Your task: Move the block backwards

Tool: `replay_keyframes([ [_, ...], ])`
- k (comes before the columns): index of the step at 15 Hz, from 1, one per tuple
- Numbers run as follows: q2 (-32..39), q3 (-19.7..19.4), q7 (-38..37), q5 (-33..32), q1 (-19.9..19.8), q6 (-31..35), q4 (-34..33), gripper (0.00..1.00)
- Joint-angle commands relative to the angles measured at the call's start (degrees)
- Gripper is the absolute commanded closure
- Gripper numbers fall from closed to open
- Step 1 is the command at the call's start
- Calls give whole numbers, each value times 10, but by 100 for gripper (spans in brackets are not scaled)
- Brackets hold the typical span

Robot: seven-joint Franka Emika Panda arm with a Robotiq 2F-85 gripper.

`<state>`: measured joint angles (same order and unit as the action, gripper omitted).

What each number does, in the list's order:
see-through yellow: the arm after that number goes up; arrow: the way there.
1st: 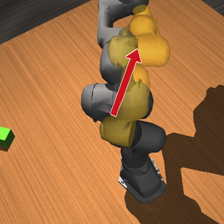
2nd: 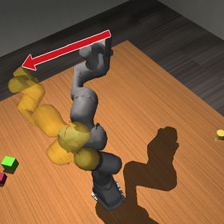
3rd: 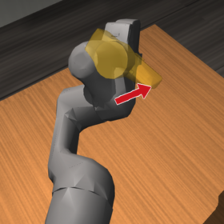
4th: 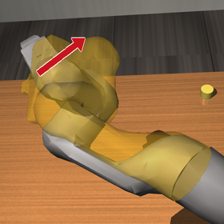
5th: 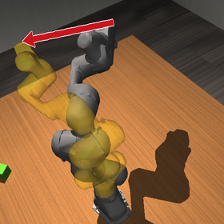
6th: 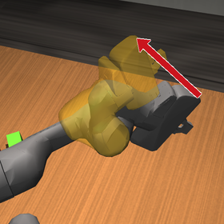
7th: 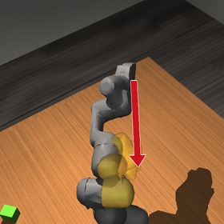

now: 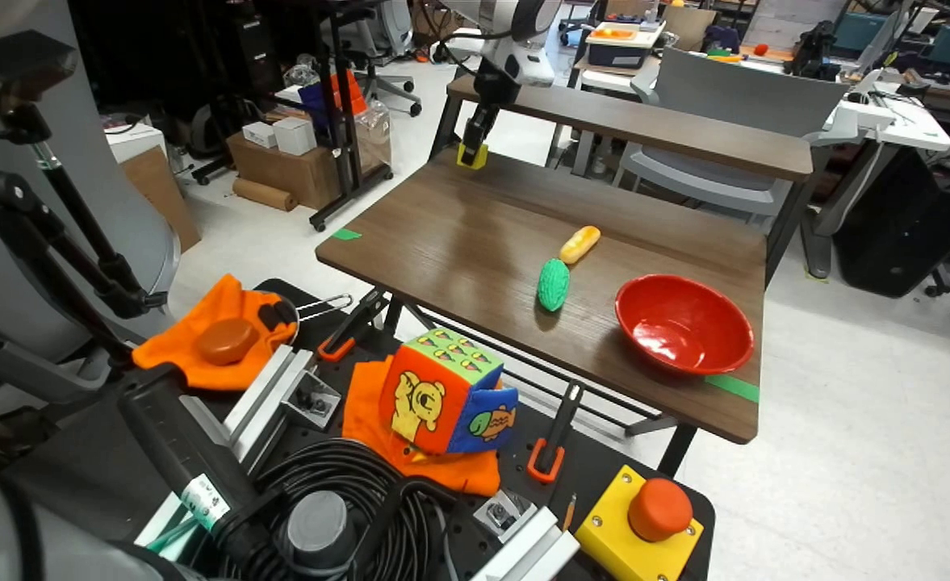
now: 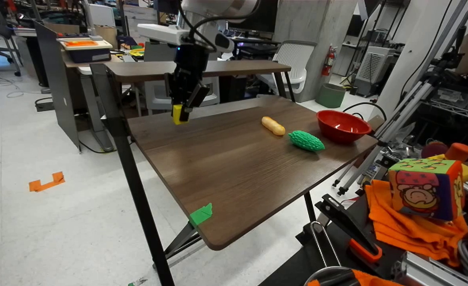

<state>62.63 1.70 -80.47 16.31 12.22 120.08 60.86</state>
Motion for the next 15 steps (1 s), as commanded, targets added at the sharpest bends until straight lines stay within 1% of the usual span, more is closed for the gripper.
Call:
replay_keyframes([
  [1,69,4,-55,-1,8,21,-89,92],
  [4,95,2,-78,-10,14,36,-114,92],
  [6,97,2,-89,-15,17,31,-123,92],
  [7,99,3,-92,-18,19,25,-127,88],
  [8,98,5,-92,-20,20,17,-128,44],
  [9,94,9,-92,-19,21,4,-125,43],
  [11,68,12,-68,-7,24,-21,-95,30],
  [12,57,16,-60,-6,26,-33,-83,22],
  [15,6,31,-16,-7,31,-68,-21,1],
])
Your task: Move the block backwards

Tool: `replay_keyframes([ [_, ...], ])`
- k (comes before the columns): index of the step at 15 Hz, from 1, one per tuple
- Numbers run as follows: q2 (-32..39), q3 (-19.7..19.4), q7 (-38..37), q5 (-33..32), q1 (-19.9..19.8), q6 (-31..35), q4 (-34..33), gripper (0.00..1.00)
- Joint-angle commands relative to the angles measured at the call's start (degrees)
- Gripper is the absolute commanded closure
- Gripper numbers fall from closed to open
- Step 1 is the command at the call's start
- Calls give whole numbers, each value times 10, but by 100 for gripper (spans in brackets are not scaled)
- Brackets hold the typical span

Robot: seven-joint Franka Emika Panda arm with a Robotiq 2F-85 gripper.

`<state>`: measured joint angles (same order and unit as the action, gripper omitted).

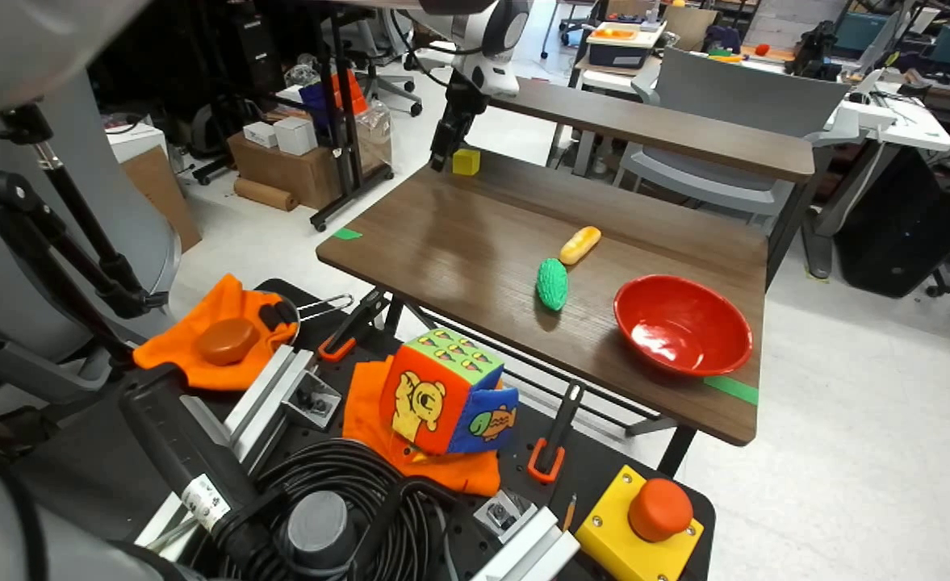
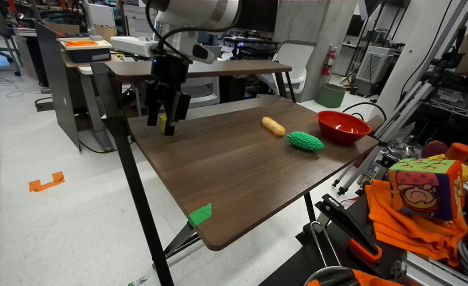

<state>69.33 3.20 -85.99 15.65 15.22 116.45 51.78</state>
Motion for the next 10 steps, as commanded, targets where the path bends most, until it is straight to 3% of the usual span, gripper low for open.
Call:
replay_keyframes([
  [1,-80,20,58,-2,4,-37,94,0],
  [5,-175,38,160,-5,9,-15,212,0],
  [6,-105,28,113,-2,15,-30,121,0],
  [10,-160,31,148,0,16,-30,184,0],
])
